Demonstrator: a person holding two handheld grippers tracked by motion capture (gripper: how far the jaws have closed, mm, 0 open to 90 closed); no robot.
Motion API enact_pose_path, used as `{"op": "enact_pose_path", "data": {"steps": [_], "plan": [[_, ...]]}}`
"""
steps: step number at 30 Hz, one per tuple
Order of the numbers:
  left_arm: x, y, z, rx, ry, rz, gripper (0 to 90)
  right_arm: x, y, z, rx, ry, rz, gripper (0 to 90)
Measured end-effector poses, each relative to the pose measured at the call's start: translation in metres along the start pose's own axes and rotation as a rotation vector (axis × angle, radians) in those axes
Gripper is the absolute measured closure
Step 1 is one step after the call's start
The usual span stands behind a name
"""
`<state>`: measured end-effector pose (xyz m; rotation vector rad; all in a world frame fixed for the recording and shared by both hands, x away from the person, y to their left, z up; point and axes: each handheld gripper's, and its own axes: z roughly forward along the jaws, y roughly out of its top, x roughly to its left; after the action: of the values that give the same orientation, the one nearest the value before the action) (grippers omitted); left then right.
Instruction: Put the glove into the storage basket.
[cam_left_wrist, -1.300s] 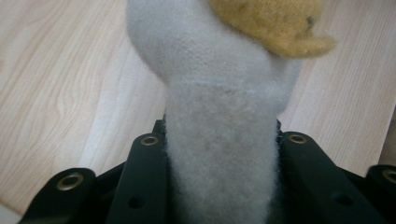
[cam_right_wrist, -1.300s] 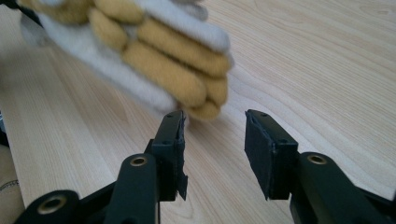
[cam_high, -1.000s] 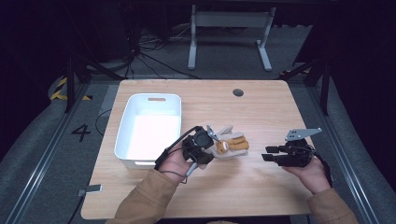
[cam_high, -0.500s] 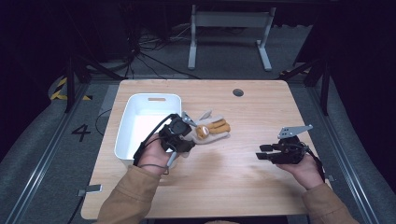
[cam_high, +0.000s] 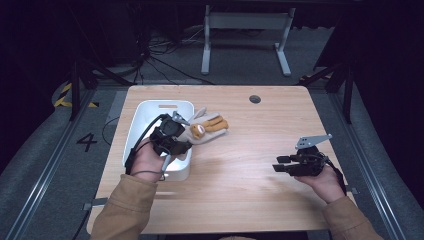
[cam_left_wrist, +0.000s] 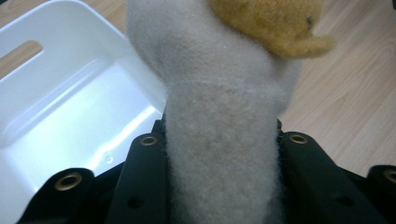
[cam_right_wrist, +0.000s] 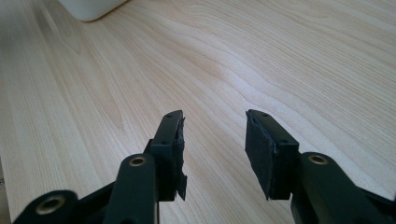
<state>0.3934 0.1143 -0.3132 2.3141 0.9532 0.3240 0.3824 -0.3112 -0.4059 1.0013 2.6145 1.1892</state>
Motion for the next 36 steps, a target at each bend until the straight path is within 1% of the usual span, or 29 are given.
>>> {"op": "enact_pose_path", "data": {"steps": [3, 8, 13, 16, 18, 20, 24, 28, 33, 35, 36], "plan": [[0.007, -0.003, -0.004, -0.007, 0.014, -0.024, 67.2, 0.000, -0.001, 0.000, 0.000, -0.002, 0.002, 57.5], [0.016, -0.008, -0.009, -0.011, 0.051, -0.059, 66.8, 0.000, -0.001, -0.002, -0.003, -0.002, 0.010, 57.4], [0.026, -0.014, -0.014, -0.031, 0.078, -0.116, 66.6, 0.000, -0.002, -0.002, -0.002, -0.004, 0.015, 57.4], [0.032, -0.017, -0.015, -0.019, 0.087, -0.146, 66.2, 0.000, -0.002, -0.002, -0.002, -0.004, 0.015, 57.4], [0.035, -0.018, -0.014, -0.012, 0.102, -0.162, 66.0, -0.001, -0.002, -0.003, -0.004, -0.003, 0.016, 57.4], [0.038, -0.020, -0.014, -0.004, 0.106, -0.187, 66.0, -0.001, -0.002, -0.003, -0.002, -0.003, 0.017, 57.4], [0.045, -0.022, -0.014, 0.003, 0.112, -0.215, 66.0, -0.001, -0.003, -0.001, 0.002, -0.001, 0.015, 57.4], [0.053, -0.026, -0.013, 0.013, 0.132, -0.262, 66.1, -0.001, -0.003, 0.000, 0.007, 0.000, 0.014, 57.3], [0.060, -0.029, -0.008, 0.046, 0.168, -0.310, 66.1, -0.001, -0.004, 0.000, 0.007, 0.001, 0.017, 57.2], [0.062, -0.029, -0.006, 0.052, 0.171, -0.332, 66.1, 0.000, -0.004, -0.001, 0.009, -0.003, 0.019, 57.1], [0.063, -0.030, -0.005, 0.046, 0.181, -0.348, 66.0, -0.001, -0.004, -0.001, 0.007, -0.003, 0.020, 57.1]]}}
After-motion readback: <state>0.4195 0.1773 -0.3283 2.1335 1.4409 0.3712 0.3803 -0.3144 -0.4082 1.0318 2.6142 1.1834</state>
